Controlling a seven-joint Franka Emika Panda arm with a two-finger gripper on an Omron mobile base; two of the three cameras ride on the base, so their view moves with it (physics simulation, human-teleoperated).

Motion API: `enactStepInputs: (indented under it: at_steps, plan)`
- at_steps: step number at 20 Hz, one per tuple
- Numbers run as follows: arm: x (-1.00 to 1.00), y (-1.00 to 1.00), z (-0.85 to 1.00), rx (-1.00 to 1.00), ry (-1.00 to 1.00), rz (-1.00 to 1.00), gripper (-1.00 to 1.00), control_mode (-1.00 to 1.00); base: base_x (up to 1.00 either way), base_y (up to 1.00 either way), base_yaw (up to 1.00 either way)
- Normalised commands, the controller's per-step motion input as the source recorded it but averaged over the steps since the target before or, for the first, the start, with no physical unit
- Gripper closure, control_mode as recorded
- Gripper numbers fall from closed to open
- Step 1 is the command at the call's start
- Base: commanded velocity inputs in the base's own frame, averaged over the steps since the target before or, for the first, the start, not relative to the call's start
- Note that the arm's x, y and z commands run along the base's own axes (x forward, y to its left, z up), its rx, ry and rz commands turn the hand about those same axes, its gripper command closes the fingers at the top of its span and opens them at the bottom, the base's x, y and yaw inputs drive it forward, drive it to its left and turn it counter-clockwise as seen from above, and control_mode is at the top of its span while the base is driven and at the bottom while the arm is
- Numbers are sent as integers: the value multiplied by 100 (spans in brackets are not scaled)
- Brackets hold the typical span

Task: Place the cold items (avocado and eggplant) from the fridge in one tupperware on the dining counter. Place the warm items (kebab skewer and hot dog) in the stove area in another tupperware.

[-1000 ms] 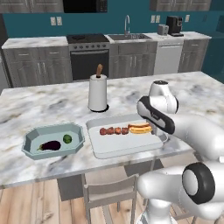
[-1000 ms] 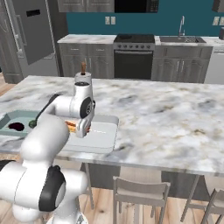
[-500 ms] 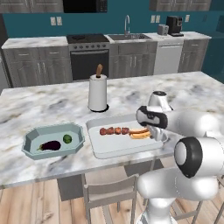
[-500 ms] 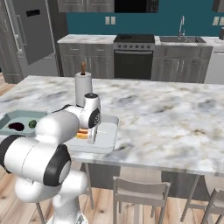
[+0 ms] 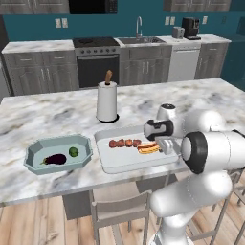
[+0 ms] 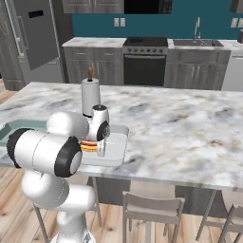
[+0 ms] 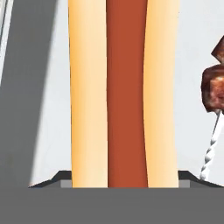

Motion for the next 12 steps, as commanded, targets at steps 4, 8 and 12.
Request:
enactStepInputs:
  at_steps: [4, 8, 12]
  plan:
    - [43, 3, -18, -2, 0, 0, 100, -100, 0, 0, 0]
    - [31, 0, -21, 0, 0, 0, 100, -100, 0, 0, 0]
    - [2, 0, -4, 0, 7, 4, -100, -100, 0, 0, 0]
